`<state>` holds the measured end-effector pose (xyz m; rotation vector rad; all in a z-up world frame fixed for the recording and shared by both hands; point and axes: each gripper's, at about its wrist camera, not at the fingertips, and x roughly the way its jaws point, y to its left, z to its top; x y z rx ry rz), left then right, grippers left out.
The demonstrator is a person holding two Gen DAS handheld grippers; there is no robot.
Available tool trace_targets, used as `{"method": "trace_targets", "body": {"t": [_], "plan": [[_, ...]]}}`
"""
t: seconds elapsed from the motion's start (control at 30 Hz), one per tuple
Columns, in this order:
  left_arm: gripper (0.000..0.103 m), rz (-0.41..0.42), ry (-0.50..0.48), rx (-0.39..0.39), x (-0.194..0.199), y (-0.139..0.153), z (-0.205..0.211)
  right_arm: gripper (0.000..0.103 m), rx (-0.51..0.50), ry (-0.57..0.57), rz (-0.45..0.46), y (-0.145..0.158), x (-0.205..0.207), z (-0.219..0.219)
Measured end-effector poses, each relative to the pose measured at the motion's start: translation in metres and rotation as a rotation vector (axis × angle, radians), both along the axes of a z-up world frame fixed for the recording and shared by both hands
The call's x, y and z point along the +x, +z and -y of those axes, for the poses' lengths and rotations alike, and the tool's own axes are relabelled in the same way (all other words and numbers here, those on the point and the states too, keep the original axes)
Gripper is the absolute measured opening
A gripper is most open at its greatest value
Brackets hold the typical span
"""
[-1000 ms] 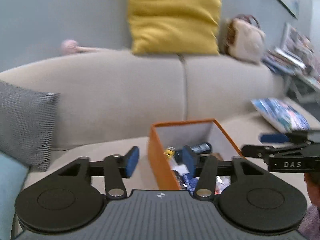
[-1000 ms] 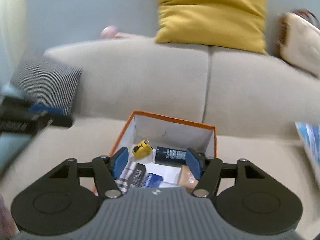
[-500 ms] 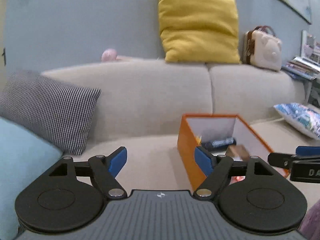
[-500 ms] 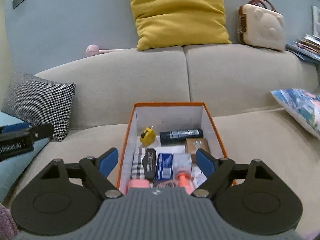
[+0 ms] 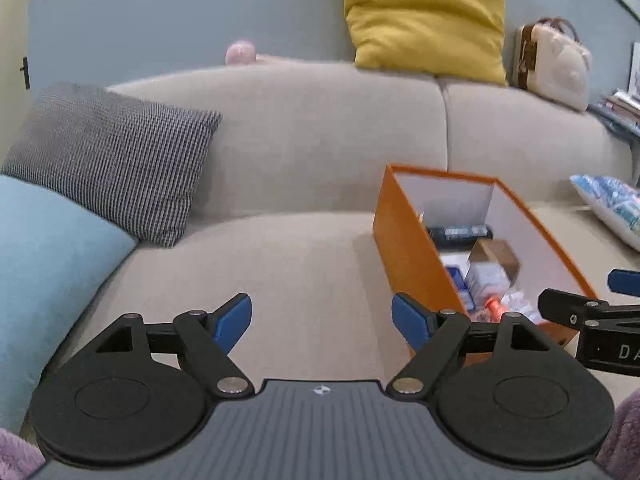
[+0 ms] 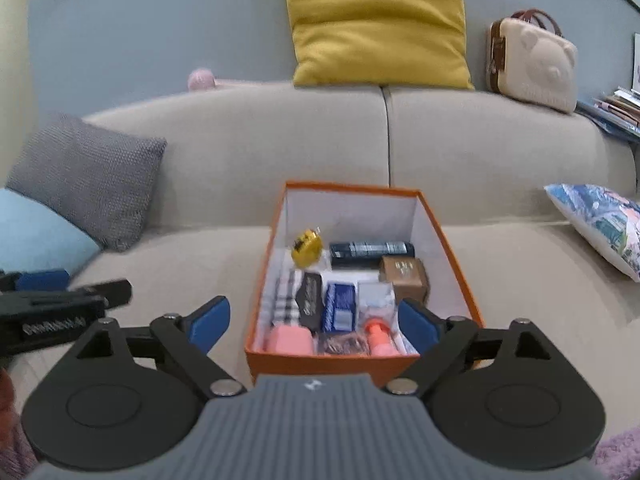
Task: Organize rigid objects
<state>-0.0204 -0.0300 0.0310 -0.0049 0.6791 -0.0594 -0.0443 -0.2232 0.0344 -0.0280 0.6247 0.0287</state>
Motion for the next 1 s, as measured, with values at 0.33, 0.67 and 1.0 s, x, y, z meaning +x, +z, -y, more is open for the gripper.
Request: {"method": "trace_targets", "body": {"t": [0.33,0.67,1.0], "plan": [[0.094,-0.081,-0.040,-0.004,0.008,-0.018,0.009,0.092,-0.009,-0.068,-0.106,-0.023,0.015,0.015],[0.094,-0.084,-0.046,-0.003,0.010,-0.017,0.008,0.092,-0.010,-0.058,-0.121,-0.025,0.018,0.013],[0.094,-0.071,-0.048,-0.002,0.007,-0.015,0.008,0.092,-0.014,-0.052,-0.113,-0.022,0.015,0.011]]}}
